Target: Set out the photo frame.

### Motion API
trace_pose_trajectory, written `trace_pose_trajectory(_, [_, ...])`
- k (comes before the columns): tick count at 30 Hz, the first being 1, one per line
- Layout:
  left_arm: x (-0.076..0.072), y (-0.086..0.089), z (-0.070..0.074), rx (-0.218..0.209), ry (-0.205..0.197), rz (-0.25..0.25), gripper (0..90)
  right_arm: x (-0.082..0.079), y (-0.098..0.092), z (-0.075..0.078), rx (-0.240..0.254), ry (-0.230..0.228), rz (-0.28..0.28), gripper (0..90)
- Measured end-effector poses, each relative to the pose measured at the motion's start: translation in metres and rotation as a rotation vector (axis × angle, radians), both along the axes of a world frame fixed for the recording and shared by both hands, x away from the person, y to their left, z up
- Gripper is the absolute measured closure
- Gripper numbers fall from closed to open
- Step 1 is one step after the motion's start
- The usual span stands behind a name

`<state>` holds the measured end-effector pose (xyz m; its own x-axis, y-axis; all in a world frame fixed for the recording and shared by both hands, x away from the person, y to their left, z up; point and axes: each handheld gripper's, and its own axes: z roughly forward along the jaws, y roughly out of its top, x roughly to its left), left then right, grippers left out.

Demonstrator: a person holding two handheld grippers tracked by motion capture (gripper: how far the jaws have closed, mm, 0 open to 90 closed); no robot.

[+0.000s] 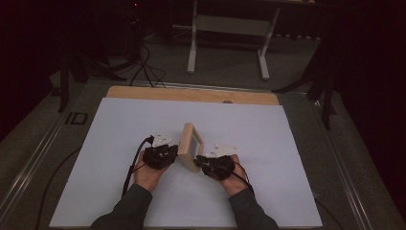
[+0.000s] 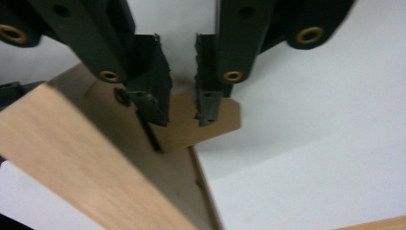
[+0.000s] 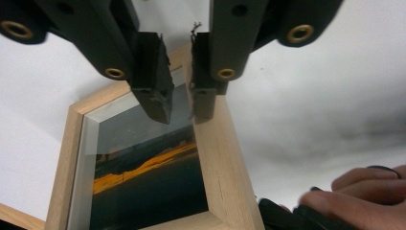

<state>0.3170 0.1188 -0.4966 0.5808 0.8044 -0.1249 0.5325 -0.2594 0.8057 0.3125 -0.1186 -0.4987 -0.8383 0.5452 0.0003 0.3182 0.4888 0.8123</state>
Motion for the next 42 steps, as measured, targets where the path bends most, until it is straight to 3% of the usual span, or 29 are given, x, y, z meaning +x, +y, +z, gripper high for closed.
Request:
trace_pose_trajectory(6, [-0.005,0.013,0.0,-0.042,0.003,0.03,60.8,0.001,-0.003,0.001,0.0,0.01,0.008,62.7])
trace_pose_trajectory(15, [-0.011,0.021,0.008,-0.04,-0.025,0.063,51.5,-0.001,0.002,-0.001,-0.045,0.003,0.038,52.7])
trace_pose_trajectory(21, [-0.015,0.026,0.014,-0.074,-0.041,0.066,47.5,0.0,0.0,0.0,-0.037,0.004,0.024,50.2])
trace_pose_trajectory(42, [-0.027,0.021,0.033,-0.106,-0.089,0.01,36.2,0.003,-0.009,0.003,-0.012,0.007,-0.001,47.6])
